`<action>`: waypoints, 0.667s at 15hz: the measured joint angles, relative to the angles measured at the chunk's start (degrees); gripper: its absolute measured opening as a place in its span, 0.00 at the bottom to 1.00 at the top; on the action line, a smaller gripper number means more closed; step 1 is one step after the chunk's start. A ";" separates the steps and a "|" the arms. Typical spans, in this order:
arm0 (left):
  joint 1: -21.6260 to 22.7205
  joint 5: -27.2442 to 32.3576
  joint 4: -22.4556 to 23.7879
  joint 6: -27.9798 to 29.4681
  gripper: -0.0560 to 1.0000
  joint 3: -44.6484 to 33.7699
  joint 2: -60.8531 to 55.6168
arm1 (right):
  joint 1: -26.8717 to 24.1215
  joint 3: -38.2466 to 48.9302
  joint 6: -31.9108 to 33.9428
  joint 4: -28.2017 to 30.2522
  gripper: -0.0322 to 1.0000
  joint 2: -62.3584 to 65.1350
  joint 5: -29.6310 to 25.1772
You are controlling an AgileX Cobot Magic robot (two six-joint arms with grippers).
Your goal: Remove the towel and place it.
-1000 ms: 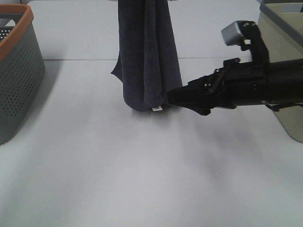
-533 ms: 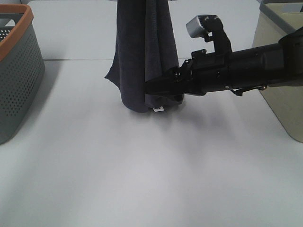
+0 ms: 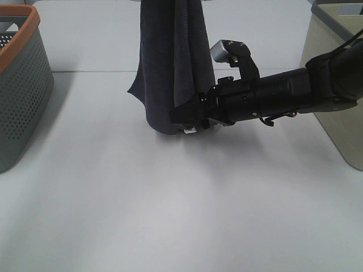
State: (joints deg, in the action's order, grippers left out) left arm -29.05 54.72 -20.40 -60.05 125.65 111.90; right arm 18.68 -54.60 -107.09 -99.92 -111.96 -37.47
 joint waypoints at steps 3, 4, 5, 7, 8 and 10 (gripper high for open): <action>0.00 0.00 0.00 -0.06 0.05 0.00 0.00 | 0.00 0.00 0.80 0.00 0.48 -0.52 -0.40; 0.00 0.00 0.00 -0.06 0.05 0.00 0.00 | 0.00 0.00 2.01 0.00 0.38 -0.52 -0.69; 0.00 -0.06 0.00 -0.06 0.05 0.00 0.00 | 0.00 0.00 3.44 0.00 0.26 -0.52 -0.86; 0.00 0.06 0.00 -0.06 0.05 0.00 0.00 | 0.00 0.00 6.99 1.43 0.05 -0.06 -1.09; 0.00 0.40 0.40 -0.06 0.05 0.00 0.00 | 0.00 0.00 10.20 4.98 0.05 0.80 -1.15; 0.00 2.64 2.86 0.80 0.05 0.00 0.00 | 0.00 0.00 19.31 15.47 0.05 4.07 -0.80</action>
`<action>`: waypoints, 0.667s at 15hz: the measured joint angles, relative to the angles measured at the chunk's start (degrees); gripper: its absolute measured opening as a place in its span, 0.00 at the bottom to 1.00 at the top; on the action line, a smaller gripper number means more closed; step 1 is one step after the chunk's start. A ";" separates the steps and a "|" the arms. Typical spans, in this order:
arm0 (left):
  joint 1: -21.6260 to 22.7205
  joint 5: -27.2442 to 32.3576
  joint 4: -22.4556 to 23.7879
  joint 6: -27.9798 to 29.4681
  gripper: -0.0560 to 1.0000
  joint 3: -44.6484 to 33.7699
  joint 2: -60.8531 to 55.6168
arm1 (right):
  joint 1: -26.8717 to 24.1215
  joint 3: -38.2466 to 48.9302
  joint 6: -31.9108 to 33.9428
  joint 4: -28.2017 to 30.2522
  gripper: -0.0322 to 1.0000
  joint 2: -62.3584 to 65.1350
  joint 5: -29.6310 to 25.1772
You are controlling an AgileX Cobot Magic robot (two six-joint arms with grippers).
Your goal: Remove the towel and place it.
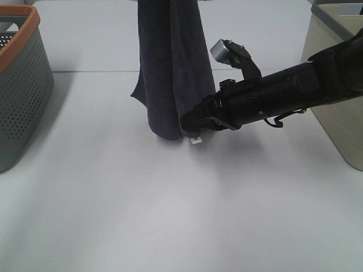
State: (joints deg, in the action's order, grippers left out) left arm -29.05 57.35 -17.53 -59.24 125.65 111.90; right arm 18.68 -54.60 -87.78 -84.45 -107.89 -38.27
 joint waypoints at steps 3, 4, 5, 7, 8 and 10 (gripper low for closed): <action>0.00 4.98 6.47 2.64 0.05 0.00 0.00 | 0.00 0.00 17.25 19.25 0.05 7.51 2.12; 0.00 6.82 7.28 3.04 0.05 0.00 0.00 | 0.00 0.00 22.52 25.04 0.05 10.26 2.52; 0.00 9.97 7.51 3.67 0.05 0.00 -0.11 | 0.00 0.00 30.02 33.46 0.05 15.13 2.69; 0.00 12.15 7.45 7.22 0.05 0.00 -1.03 | 0.00 0.00 38.56 43.54 0.05 21.49 2.52; 0.00 12.20 7.45 9.45 0.05 0.00 -1.66 | 0.00 0.00 40.39 45.78 0.05 23.15 2.46; 0.00 12.20 7.51 11.57 0.05 0.00 -2.29 | 0.00 -0.06 45.55 54.09 0.05 30.14 1.09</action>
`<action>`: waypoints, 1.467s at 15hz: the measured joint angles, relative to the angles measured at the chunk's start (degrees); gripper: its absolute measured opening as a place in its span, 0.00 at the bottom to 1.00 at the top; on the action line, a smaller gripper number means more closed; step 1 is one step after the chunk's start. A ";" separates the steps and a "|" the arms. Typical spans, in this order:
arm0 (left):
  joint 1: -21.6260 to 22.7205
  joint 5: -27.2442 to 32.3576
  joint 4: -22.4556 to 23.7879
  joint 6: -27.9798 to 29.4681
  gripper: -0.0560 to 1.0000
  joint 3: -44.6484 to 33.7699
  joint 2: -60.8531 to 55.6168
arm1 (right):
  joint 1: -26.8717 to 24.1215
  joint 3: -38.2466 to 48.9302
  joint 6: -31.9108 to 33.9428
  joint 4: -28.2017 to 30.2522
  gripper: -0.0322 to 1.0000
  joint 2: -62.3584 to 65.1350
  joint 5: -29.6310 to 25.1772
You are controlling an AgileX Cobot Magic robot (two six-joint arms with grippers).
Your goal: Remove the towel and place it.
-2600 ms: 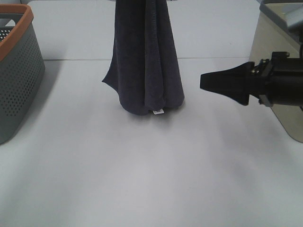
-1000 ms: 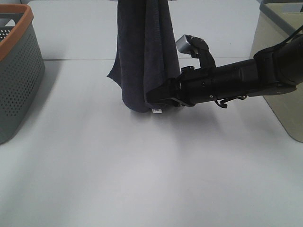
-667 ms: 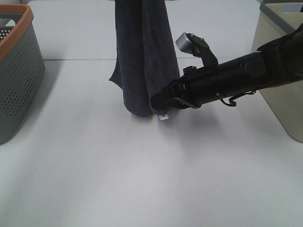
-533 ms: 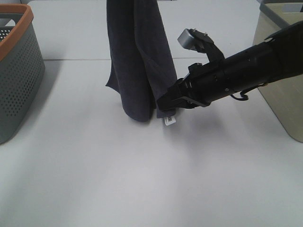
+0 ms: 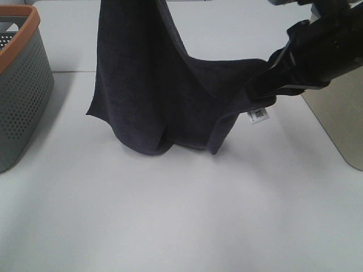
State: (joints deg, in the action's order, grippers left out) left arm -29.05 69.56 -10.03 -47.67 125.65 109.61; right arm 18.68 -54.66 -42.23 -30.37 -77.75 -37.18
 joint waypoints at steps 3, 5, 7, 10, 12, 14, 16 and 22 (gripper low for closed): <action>0.00 0.17 0.17 4.81 0.05 0.00 0.00 | 0.00 0.00 0.97 6.59 0.05 3.15 -0.92; 0.00 0.17 0.17 11.12 0.05 0.00 0.00 | 0.00 0.00 0.97 8.37 0.05 4.30 -0.80; 0.00 0.17 0.17 19.48 0.05 0.00 0.00 | 0.00 0.00 -0.69 8.54 0.05 5.44 -0.06; 0.00 0.23 0.97 23.61 0.05 0.00 -0.57 | 0.00 -1.60 -4.98 8.59 0.05 5.56 0.40; 0.00 0.23 4.53 23.84 0.05 0.00 -0.74 | 0.00 -3.84 -7.10 8.59 0.05 5.50 1.66; 0.00 0.23 10.03 24.29 0.05 0.00 -0.17 | 0.00 -6.70 -8.14 8.59 0.05 4.64 2.81; 0.00 0.23 10.66 24.41 0.05 0.00 0.17 | 0.00 -7.96 -9.00 8.59 0.05 2.75 2.86; 1.95 -0.34 11.86 24.69 0.05 0.00 2.86 | 0.00 -10.14 -12.38 8.71 0.05 -4.41 9.00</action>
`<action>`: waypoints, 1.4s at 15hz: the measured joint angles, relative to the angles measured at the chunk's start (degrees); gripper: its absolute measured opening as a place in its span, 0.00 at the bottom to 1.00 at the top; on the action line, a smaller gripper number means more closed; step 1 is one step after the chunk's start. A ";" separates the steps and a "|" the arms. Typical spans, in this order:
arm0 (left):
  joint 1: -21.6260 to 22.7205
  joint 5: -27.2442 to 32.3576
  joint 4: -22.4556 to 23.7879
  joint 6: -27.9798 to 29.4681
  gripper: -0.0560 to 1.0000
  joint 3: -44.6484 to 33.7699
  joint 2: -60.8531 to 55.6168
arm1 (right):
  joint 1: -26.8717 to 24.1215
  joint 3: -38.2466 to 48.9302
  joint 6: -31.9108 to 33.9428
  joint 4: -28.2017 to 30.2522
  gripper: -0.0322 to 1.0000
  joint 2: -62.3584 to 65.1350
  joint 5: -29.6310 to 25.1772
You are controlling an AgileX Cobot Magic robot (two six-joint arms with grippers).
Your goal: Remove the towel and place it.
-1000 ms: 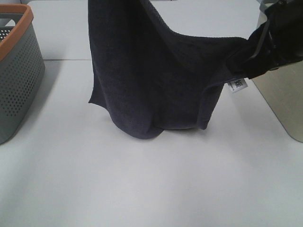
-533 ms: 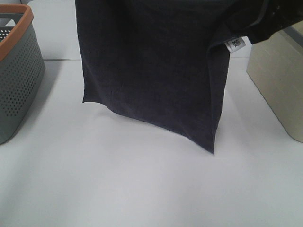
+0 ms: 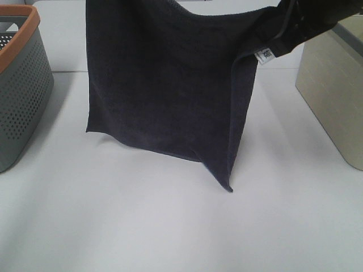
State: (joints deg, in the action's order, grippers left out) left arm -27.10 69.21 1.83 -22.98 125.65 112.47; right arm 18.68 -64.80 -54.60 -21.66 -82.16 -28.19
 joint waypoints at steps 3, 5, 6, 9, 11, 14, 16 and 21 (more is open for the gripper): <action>3.15 -13.92 0.69 2.92 0.05 0.00 2.06 | 0.00 -10.08 -5.16 0.06 0.05 -9.22 5.73; 5.04 -21.89 0.86 3.21 0.05 0.00 3.95 | 0.00 -17.93 -8.19 0.06 0.05 -16.04 8.37; 5.79 -25.32 1.09 3.38 0.05 0.00 5.21 | 0.00 -21.94 -10.20 0.06 0.05 -19.37 10.14; 6.59 -34.38 3.04 3.38 0.05 0.00 9.28 | 0.00 -29.45 -14.78 0.06 0.05 -25.67 16.84; 6.59 -34.95 3.15 3.32 0.05 0.00 11.00 | -0.06 -29.56 -15.01 0.06 0.05 -27.56 17.48; 5.16 -21.94 3.09 2.01 0.05 0.00 14.27 | -0.06 -22.52 -8.94 0.06 0.05 -29.11 9.05; 3.95 -7.05 2.06 0.80 0.05 0.00 16.62 | -0.06 -17.02 -4.07 -0.06 0.05 -29.28 0.23; 3.72 0.17 -4.87 -1.15 0.05 -8.02 17.48 | -0.06 -13.01 5.27 -0.23 0.05 -30.31 -23.89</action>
State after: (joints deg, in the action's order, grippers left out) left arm -23.38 69.39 -3.04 -24.12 117.63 129.95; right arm 18.62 -77.81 -49.33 -21.89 -112.47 -52.08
